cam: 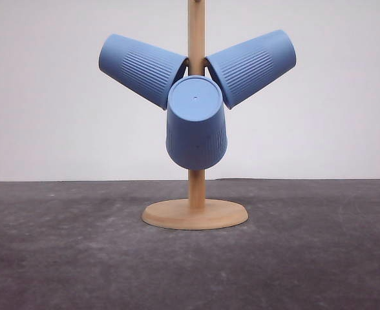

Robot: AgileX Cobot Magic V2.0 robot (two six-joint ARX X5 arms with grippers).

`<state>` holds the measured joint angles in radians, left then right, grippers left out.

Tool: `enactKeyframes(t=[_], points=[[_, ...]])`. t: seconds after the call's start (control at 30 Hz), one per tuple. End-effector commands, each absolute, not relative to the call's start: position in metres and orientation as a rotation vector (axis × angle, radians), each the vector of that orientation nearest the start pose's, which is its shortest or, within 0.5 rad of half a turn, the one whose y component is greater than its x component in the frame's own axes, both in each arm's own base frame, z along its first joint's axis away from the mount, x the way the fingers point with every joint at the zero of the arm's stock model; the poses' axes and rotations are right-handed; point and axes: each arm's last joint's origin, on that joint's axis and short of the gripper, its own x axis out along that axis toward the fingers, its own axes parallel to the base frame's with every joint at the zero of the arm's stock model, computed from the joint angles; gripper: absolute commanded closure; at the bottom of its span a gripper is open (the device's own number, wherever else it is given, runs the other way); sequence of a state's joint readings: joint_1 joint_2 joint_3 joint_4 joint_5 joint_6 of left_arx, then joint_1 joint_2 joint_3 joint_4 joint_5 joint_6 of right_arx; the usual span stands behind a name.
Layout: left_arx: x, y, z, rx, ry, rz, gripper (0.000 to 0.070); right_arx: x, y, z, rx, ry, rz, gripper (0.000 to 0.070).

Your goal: Place three cups

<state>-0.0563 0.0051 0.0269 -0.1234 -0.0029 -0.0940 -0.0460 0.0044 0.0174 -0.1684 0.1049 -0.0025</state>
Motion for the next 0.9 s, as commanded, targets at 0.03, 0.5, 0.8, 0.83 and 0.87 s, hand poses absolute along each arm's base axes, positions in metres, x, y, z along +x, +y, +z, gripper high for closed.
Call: enactKeyframes(t=[0.03, 0.5, 0.8, 0.83, 0.87], points=[[0.0965, -0.0054, 0.1567, -0.091, 0.106, -0.048, 0.0688, 0.0957, -0.0072, 0.1523, 0.004, 0.148, -0.149, 0.0686], [0.0965, -0.0054, 0.1567, -0.091, 0.106, -0.048, 0.0688, 0.0957, -0.0072, 0.1523, 0.004, 0.148, -0.149, 0.0686], [0.0965, -0.0054, 0.1567, -0.091, 0.106, -0.048, 0.0688, 0.0957, -0.0072, 0.1523, 0.004, 0.148, -0.149, 0.0686], [0.0965, -0.0054, 0.1567, -0.091, 0.106, -0.048, 0.0688, 0.0957, -0.0072, 0.1523, 0.004, 0.148, -0.149, 0.0686], [0.0965, -0.0054, 0.1567, -0.091, 0.106, -0.048, 0.0688, 0.0957, -0.0072, 0.1523, 0.004, 0.148, -0.149, 0.0686]])
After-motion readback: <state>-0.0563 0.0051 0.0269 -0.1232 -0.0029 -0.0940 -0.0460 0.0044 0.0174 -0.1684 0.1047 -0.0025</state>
